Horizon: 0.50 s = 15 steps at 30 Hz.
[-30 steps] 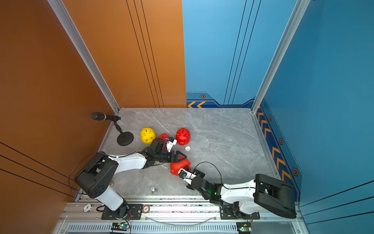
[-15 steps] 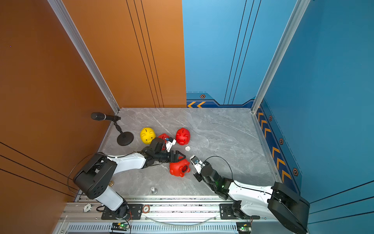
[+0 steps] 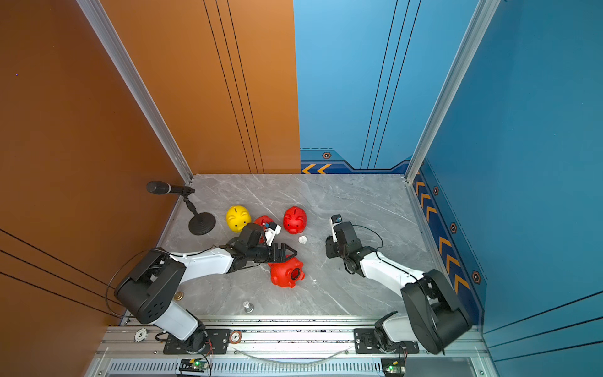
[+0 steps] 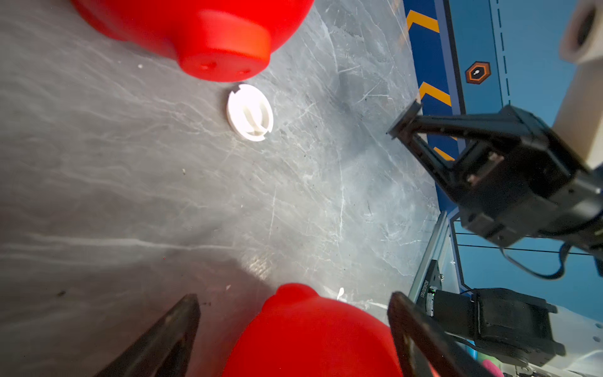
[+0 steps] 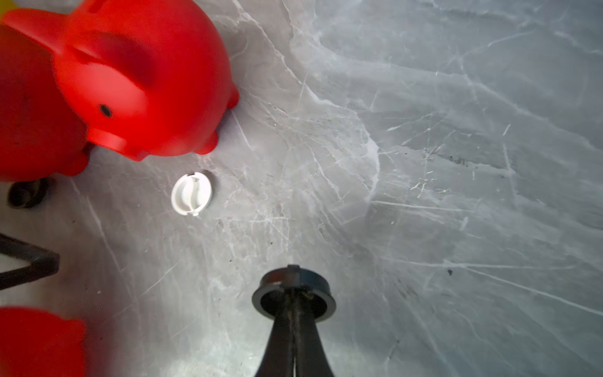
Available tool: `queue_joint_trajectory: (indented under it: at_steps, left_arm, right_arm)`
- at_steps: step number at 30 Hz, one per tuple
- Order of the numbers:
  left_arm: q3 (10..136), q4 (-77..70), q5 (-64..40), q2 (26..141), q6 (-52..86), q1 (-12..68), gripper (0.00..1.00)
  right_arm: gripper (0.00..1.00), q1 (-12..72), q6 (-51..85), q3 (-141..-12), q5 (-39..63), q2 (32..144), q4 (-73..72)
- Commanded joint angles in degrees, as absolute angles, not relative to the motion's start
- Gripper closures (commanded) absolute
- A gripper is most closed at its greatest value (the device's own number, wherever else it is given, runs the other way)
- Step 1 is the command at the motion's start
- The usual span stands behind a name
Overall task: Open piggy banks
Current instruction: Place the lid at the center of the board.
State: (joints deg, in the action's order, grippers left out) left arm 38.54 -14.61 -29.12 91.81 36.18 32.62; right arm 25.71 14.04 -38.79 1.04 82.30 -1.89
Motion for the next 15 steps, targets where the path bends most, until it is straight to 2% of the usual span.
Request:
queue_joint_trajectory:
  at_steps: [1, 9, 12, 15]
  left_arm:
    - [35.0, -3.7, -24.2, 93.2, 33.2, 32.7, 0.09]
    - [33.5, -5.6, -23.9, 91.3, 34.2, 32.7, 0.09]
    - [33.3, -5.9, -24.0, 90.9, 34.2, 32.6, 0.09]
    - [33.4, -6.0, -24.2, 90.4, 34.1, 32.6, 0.09]
  right_arm:
    - [1.0, 23.4, 16.1, -42.9, 4.7, 87.1, 4.4]
    - [0.98, 21.5, 17.9, -48.6, 4.5, 95.3, 5.0]
    - [0.88, 21.4, 18.3, -49.9, 4.8, 96.6, 5.6]
    - [0.71, 21.5, 18.5, -50.3, 4.9, 96.1, 6.2]
